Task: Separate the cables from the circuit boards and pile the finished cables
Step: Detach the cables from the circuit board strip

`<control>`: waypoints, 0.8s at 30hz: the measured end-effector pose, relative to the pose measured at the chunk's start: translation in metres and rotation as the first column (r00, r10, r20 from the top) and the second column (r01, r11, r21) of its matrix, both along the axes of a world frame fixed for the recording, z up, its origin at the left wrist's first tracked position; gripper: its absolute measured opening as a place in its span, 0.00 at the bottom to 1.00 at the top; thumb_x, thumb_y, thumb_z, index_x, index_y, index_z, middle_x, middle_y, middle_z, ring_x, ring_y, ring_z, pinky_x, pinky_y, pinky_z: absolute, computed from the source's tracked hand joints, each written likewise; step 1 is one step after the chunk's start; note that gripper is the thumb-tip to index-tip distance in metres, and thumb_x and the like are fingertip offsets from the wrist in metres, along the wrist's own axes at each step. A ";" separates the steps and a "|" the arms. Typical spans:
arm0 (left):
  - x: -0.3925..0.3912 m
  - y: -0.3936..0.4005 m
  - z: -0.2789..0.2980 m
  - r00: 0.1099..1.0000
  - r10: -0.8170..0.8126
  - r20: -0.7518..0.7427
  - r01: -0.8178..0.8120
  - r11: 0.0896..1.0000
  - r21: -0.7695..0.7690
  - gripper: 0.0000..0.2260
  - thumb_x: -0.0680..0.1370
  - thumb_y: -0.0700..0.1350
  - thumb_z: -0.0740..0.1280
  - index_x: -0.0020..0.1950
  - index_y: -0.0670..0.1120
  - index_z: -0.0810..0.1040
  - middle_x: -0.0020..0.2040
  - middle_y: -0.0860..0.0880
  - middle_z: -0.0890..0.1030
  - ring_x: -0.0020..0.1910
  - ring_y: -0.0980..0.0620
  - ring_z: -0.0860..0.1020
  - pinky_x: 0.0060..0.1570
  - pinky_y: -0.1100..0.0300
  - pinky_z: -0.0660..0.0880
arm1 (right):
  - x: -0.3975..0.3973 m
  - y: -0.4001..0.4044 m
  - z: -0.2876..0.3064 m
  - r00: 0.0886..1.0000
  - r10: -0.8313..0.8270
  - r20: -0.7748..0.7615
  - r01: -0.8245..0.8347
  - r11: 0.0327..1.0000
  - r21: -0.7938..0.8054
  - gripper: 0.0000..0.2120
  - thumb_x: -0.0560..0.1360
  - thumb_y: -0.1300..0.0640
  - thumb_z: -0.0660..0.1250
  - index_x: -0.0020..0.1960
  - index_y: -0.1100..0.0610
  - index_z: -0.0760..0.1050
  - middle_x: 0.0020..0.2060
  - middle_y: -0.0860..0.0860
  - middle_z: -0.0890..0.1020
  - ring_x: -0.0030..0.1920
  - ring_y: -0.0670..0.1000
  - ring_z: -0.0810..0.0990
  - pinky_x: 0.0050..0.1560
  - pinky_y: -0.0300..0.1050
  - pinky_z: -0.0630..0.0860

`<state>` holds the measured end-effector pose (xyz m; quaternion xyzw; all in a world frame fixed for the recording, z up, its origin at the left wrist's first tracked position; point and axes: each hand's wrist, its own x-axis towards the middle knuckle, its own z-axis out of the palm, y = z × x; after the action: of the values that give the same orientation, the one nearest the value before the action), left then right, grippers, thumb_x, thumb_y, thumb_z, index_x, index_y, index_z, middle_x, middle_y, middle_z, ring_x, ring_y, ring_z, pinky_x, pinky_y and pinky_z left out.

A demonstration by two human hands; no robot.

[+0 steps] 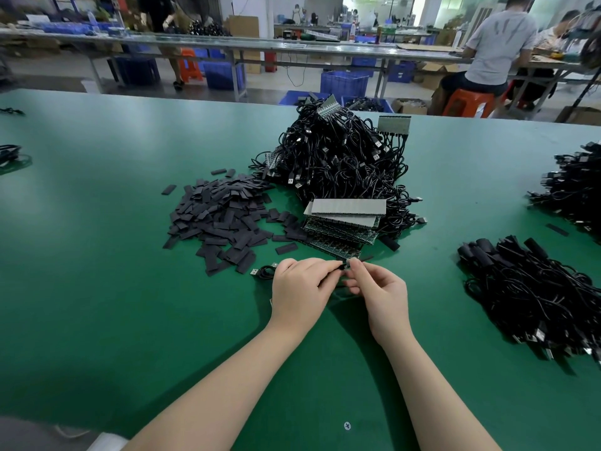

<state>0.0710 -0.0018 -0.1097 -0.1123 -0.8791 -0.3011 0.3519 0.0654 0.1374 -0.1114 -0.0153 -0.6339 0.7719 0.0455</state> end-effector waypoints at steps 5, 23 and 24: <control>-0.001 -0.001 -0.002 1.000 -0.008 -0.001 0.008 1.000 -0.003 0.04 0.74 0.47 0.73 0.48 0.50 0.86 0.42 0.56 0.84 0.42 0.58 0.81 0.45 0.59 0.68 | 0.002 0.000 0.002 1.000 -0.020 0.000 0.020 1.000 -0.012 0.07 0.75 0.56 0.74 0.39 0.54 0.86 0.35 0.52 0.85 0.34 0.45 0.80 0.38 0.35 0.77; 0.001 0.001 -0.001 0.999 -0.048 -0.020 0.046 0.996 -0.079 0.04 0.76 0.46 0.70 0.43 0.51 0.85 0.37 0.56 0.83 0.38 0.57 0.79 0.42 0.57 0.69 | 0.002 0.000 0.002 0.998 -0.061 -0.029 0.062 0.997 0.055 0.10 0.76 0.56 0.73 0.37 0.49 0.85 0.29 0.48 0.82 0.31 0.43 0.78 0.37 0.34 0.76; 0.001 0.001 -0.001 0.999 -0.048 -0.020 0.047 0.996 -0.082 0.05 0.76 0.47 0.70 0.43 0.51 0.85 0.37 0.56 0.82 0.37 0.57 0.79 0.42 0.57 0.69 | 0.002 0.000 0.002 0.998 -0.058 -0.031 0.060 0.996 0.062 0.10 0.76 0.56 0.73 0.37 0.49 0.85 0.29 0.48 0.82 0.31 0.43 0.78 0.37 0.34 0.76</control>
<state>0.0719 -0.0004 -0.1105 -0.1508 -0.8840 -0.2719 0.3492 0.0678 0.1373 -0.1092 -0.0213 -0.6565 0.7500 0.0778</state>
